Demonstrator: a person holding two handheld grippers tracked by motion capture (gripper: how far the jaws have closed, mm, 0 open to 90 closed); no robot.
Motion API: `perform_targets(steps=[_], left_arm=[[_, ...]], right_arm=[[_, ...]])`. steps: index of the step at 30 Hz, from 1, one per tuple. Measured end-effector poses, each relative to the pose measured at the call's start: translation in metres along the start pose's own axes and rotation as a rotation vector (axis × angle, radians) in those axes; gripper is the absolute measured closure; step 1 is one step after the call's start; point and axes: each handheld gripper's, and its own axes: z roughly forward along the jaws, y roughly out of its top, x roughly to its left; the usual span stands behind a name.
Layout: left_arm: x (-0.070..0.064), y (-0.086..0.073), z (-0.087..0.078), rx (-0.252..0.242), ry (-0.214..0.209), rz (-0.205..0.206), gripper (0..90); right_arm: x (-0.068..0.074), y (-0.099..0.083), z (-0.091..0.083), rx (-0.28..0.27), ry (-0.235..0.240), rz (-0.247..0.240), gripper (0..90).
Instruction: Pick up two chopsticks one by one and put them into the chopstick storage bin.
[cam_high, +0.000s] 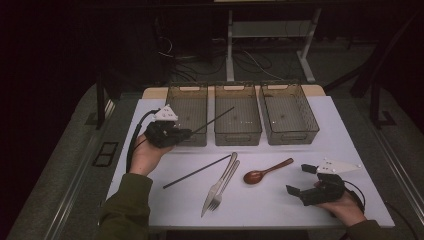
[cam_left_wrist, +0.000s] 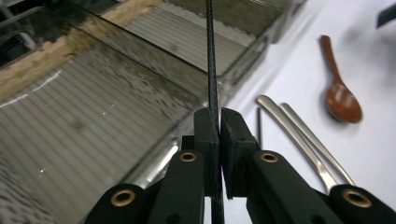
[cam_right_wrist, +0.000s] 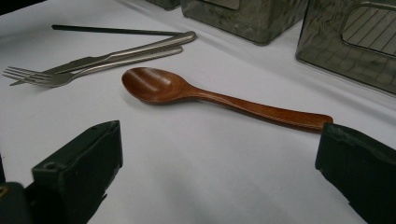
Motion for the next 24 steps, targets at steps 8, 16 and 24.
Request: perform_targets(steps=[8, 16, 24], left_arm=[[0.021, 0.008, 0.001, -0.008, 0.044, -0.032, 84.9], [0.046, 0.016, 0.002, -0.014, 0.119, -0.079, 84.9], [0.067, 0.021, 0.010, -0.002, 0.181, -0.152, 84.9]], right_arm=[[0.001, 0.000, 0.001, -0.004, 0.000, 0.000, 0.2], [0.001, -0.001, 0.001, -0.001, 0.000, -0.003, 0.2], [0.000, -0.001, 0.001, 0.002, 0.002, -0.001, 0.2]])
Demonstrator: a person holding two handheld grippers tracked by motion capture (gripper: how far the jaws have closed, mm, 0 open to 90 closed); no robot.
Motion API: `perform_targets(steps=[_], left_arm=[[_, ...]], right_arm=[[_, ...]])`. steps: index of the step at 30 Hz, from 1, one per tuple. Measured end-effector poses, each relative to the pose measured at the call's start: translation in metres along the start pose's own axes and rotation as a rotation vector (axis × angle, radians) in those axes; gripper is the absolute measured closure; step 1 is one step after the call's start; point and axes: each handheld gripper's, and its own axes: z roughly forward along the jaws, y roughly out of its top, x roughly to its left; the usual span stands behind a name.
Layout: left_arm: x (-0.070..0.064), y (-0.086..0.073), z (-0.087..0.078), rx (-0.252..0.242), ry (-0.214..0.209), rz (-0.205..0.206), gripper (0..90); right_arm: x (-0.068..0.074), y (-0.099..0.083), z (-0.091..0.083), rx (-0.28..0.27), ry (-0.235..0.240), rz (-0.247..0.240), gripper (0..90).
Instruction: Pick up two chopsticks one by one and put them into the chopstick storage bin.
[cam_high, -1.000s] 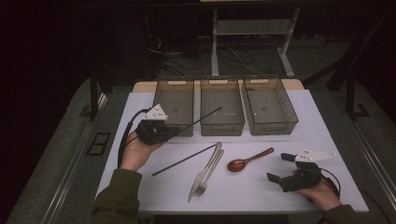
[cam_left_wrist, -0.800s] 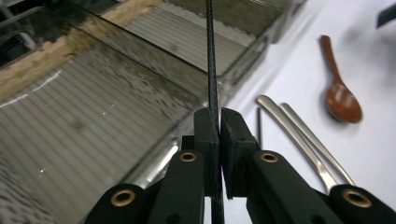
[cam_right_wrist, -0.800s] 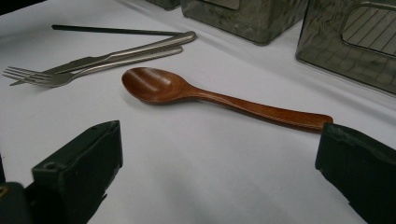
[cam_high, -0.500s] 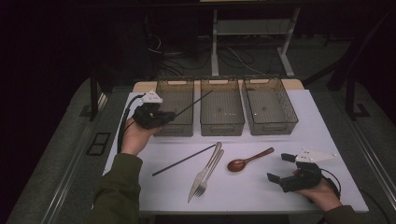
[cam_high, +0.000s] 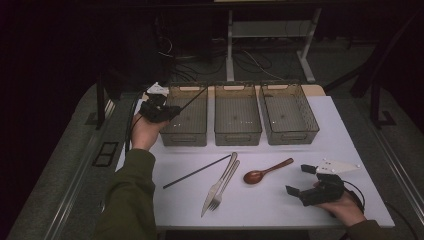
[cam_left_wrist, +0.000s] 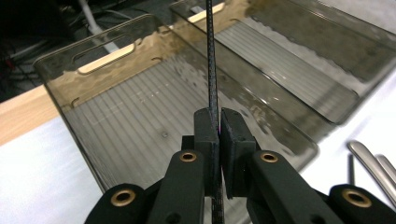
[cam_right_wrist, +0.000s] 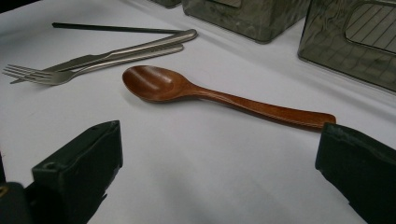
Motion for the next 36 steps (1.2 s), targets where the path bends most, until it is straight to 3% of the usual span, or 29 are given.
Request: perform_targets(steps=[8, 9, 14, 36], left_arm=[[0.016, -0.003, 0.020, 0.056, 0.053, -0.094, 84.8], [0.018, -0.005, 0.026, 0.079, 0.077, -0.106, 84.9], [0.020, -0.007, 0.037, 0.118, 0.098, -0.133, 84.8], [0.019, -0.013, 0.056, 0.216, 0.093, -0.133, 84.6]], right_arm=[[0.000, 0.000, -0.001, -0.004, 0.002, 0.002, 0.2], [0.000, 0.000, -0.001, -0.004, 0.002, 0.002, 0.2], [0.000, 0.000, -0.001, -0.004, 0.002, 0.000, 0.2], [-0.001, 0.000, -0.003, -0.005, 0.004, -0.004, 0.2]])
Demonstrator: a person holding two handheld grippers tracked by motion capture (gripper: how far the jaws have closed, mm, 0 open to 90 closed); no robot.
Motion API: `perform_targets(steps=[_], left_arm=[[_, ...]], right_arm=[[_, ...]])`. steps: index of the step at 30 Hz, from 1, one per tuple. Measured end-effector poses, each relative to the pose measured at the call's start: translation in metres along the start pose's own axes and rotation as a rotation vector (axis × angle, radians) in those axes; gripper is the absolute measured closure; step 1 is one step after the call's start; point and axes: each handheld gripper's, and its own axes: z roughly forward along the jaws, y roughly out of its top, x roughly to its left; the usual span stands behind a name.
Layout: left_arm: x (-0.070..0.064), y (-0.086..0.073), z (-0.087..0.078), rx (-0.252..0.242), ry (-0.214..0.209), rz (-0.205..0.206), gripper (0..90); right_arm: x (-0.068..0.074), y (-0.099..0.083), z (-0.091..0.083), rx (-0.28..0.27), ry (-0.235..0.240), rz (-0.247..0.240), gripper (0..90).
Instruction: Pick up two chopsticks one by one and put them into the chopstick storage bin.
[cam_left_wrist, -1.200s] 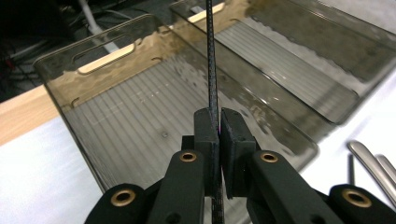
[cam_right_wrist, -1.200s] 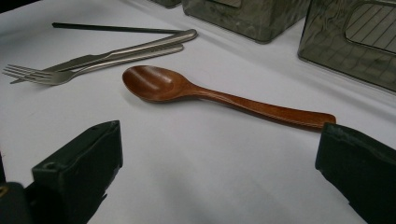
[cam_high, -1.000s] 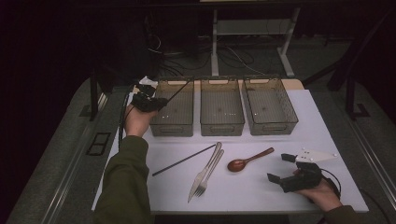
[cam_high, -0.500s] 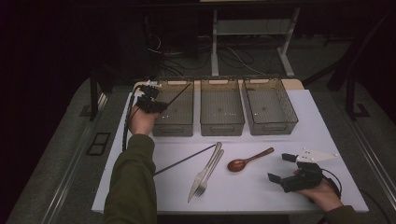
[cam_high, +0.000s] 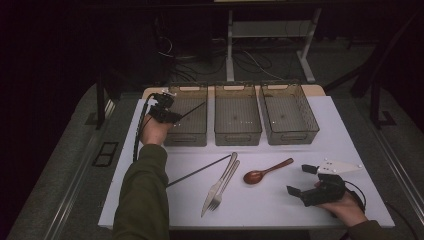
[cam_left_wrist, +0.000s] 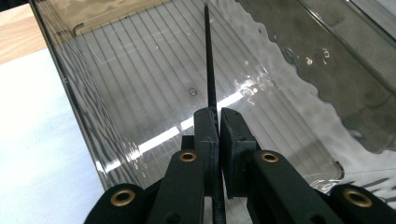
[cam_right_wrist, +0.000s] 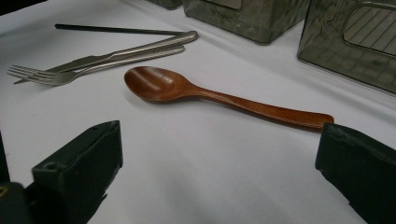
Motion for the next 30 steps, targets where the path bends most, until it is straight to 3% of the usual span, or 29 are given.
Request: perform_targets(steps=[7, 13, 15, 21, 25, 27, 28, 30], left_arm=[[0.000, 0.000, 0.001, 0.000, -0.005, -0.001, 83.7], [0.000, 0.001, -0.004, -0.037, -0.011, 0.019, 72.4], [-0.001, 0.001, -0.007, -0.048, -0.032, 0.031, 71.2], [-0.007, 0.001, -0.021, -0.081, -0.074, 0.073, 56.7], [-0.014, 0.001, -0.032, -0.116, -0.111, 0.109, 51.5], [-0.016, 0.000, -0.038, -0.127, -0.148, 0.107, 45.7], [-0.021, -0.001, -0.044, -0.145, -0.153, 0.131, 44.2], [-0.023, -0.002, -0.047, -0.156, -0.164, 0.140, 42.2]], right_arm=[[0.000, 0.000, 0.000, 0.000, 0.000, 0.000, 0.2], [0.000, 0.000, 0.000, -0.002, 0.000, 0.001, 0.2], [0.000, 0.000, -0.001, -0.004, -0.001, 0.000, 0.2], [0.000, 0.000, -0.001, -0.002, -0.001, 0.006, 0.2], [0.000, 0.000, -0.001, 0.000, 0.002, 0.009, 0.2], [0.000, 0.000, 0.000, 0.004, 0.002, 0.008, 0.2], [0.000, 0.000, 0.000, 0.004, 0.002, 0.008, 0.2], [0.000, 0.000, -0.001, 0.006, 0.006, 0.014, 0.2]])
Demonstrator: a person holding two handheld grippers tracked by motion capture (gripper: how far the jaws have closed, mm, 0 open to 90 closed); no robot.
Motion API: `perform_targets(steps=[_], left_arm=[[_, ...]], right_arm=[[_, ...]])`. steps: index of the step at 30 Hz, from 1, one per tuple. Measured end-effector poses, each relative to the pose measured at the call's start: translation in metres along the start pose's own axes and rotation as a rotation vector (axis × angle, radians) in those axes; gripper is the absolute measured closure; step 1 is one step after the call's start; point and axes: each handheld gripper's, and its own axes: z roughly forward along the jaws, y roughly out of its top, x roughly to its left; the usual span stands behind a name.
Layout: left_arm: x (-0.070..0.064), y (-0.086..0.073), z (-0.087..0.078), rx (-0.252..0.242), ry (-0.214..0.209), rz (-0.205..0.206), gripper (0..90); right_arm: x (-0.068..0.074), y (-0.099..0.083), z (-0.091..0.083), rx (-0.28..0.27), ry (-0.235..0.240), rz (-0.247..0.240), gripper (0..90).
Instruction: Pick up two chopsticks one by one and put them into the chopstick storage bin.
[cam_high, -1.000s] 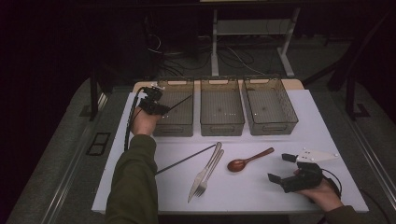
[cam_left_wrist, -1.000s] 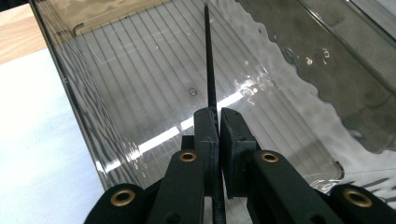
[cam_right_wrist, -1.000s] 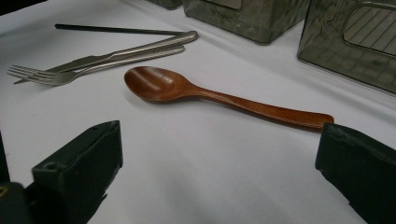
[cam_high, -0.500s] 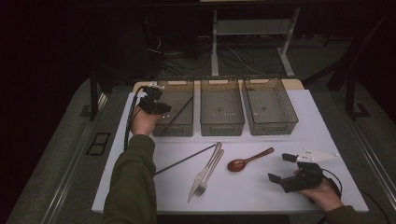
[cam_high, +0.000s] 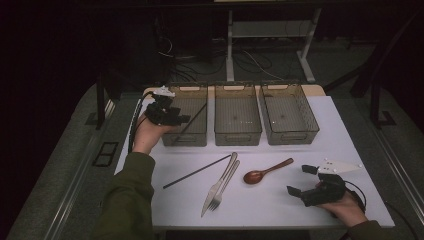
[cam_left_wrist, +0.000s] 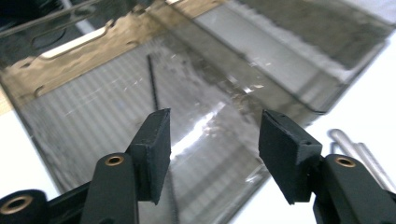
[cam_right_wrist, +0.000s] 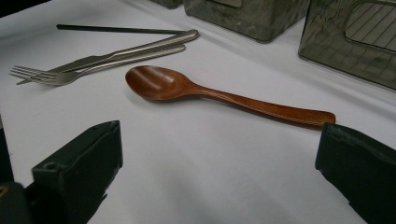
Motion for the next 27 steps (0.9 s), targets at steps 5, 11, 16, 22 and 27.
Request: perform_targets(steps=[5, 11, 16, 22, 27], left_arm=[[-0.014, -0.004, -0.014, -0.039, -0.034, 0.039, 37.0], [-0.029, -0.017, -0.026, -0.082, -0.077, 0.073, 33.2], [-0.040, -0.032, -0.029, -0.100, -0.103, 0.101, 31.0], [-0.051, -0.053, -0.027, -0.112, -0.136, 0.109, 27.7], [-0.057, -0.063, -0.026, -0.126, -0.159, 0.109, 26.3]], right_arm=[[0.000, 0.000, -0.001, 0.004, -0.010, 0.009, 0.1], [0.001, 0.001, -0.003, -0.015, -0.020, -0.006, 0.1], [0.001, 0.004, 0.000, -0.007, -0.017, -0.026, 0.1], [0.001, 0.008, 0.003, -0.016, -0.008, -0.023, 0.0], [0.000, 0.010, 0.006, -0.019, -0.005, -0.023, 0.0]])
